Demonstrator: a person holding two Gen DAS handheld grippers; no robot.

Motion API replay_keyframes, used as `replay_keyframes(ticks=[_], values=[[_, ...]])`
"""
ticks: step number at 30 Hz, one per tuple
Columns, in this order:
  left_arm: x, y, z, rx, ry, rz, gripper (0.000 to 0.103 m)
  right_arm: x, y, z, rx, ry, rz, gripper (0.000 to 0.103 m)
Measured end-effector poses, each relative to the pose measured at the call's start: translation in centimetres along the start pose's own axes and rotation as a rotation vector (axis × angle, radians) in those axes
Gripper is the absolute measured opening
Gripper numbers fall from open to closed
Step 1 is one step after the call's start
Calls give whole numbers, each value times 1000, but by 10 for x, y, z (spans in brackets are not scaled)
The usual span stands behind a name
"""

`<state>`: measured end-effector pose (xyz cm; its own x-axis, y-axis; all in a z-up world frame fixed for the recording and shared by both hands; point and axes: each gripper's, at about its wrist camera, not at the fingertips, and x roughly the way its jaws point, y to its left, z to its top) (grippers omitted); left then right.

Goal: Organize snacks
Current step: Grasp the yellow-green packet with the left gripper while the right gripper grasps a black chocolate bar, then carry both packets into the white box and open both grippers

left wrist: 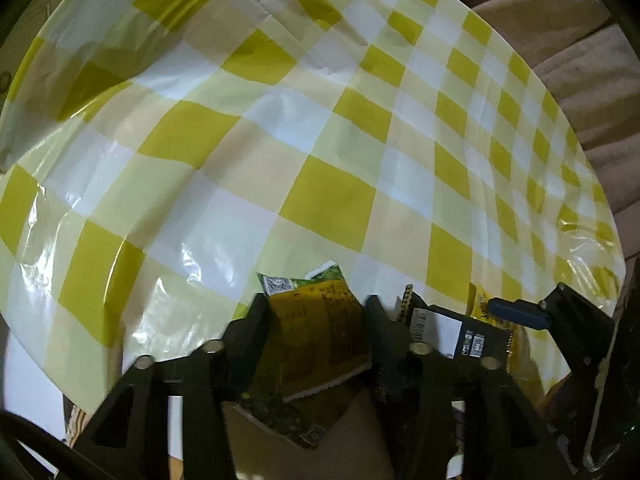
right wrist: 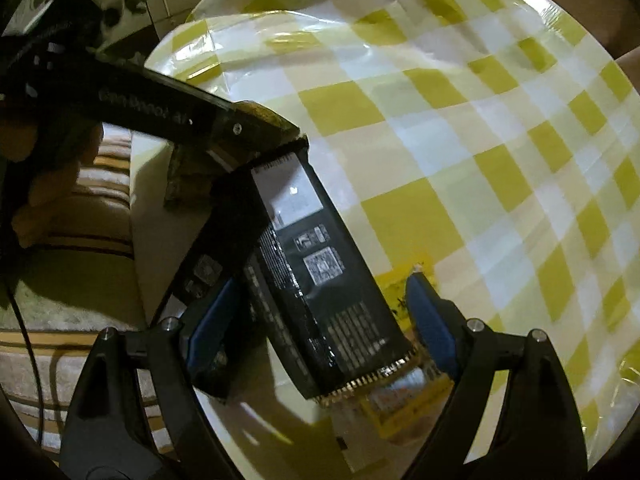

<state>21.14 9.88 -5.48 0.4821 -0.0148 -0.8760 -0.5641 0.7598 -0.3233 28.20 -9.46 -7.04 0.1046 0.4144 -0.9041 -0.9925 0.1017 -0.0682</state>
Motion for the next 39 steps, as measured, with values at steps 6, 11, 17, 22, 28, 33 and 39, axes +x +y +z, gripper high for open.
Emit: replay_keyframes(ticks=[6, 11, 17, 22, 28, 33, 39], values=[[2, 1, 1, 18, -13, -3, 40, -2, 1, -5, 50, -31, 41, 69], [0, 4, 0, 4, -24, -24, 39, -11, 0, -14, 125, -59, 26, 63], [-7, 2, -1, 9, -43, -33, 39, -23, -2, -30, 255, -84, 11, 58], [-11, 0, -6, 19, -49, -41, 39, -28, 3, -43, 333, -83, 29, 58], [-20, -7, -14, 46, -61, -54, 39, -31, 14, -67, 435, -44, 43, 57], [-25, -13, -22, 61, -64, -65, 39, -33, 21, -75, 454, -21, 73, 57], [-31, -18, -32, 69, -64, -70, 39, -28, 20, -72, 457, -24, 98, 57]])
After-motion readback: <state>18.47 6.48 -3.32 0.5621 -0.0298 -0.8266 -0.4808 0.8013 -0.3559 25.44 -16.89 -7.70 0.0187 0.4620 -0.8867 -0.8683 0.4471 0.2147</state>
